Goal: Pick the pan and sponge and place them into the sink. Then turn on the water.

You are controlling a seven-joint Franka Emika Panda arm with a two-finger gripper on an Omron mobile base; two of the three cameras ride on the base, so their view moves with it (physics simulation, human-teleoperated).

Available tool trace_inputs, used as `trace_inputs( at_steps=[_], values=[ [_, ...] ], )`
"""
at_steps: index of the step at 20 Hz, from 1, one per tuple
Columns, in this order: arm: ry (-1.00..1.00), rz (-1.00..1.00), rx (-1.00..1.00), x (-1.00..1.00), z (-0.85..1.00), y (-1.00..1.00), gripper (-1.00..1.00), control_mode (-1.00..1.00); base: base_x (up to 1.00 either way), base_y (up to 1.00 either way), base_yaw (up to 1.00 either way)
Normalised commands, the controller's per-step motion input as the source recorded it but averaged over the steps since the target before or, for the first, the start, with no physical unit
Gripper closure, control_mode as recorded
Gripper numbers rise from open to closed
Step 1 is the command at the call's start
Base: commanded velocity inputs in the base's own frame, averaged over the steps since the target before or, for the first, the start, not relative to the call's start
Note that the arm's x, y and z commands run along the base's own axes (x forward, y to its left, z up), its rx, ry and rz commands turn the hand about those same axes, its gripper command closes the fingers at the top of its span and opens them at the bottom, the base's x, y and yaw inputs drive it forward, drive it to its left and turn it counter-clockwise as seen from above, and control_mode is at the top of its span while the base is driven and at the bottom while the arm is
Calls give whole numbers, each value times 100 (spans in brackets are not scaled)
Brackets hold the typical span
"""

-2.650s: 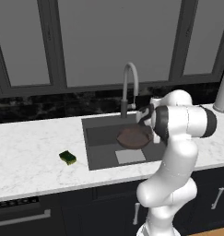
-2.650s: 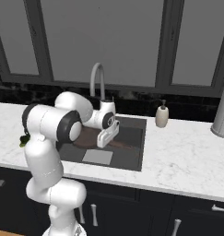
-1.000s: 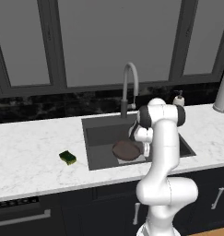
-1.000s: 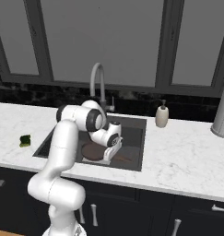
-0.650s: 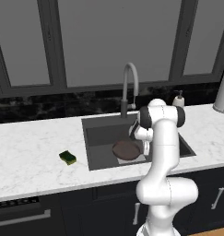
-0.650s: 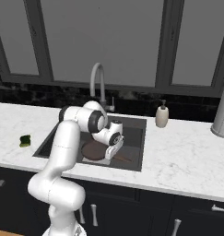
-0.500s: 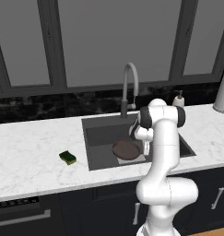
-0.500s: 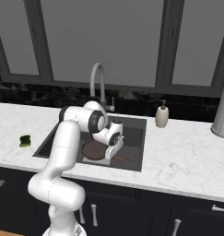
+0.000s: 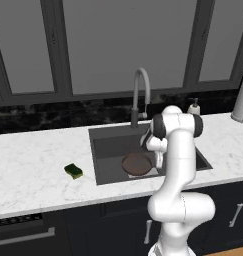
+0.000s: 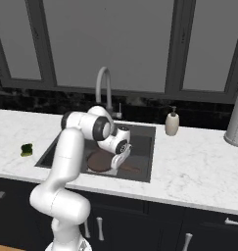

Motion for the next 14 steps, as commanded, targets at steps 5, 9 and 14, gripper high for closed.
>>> trace_inputs(
  at_steps=[5, 9, 14],
  values=[
    [2, 0, 2, 0, 90, 0, -100, -100, 0, 0, 0],
    [0, 0, 6, -18, 100, -3, -100, -100, 0, 0, 0],
    [1, 0, 0, -65, 100, -10, -100, -100, 0, 0, 0]
  ],
)
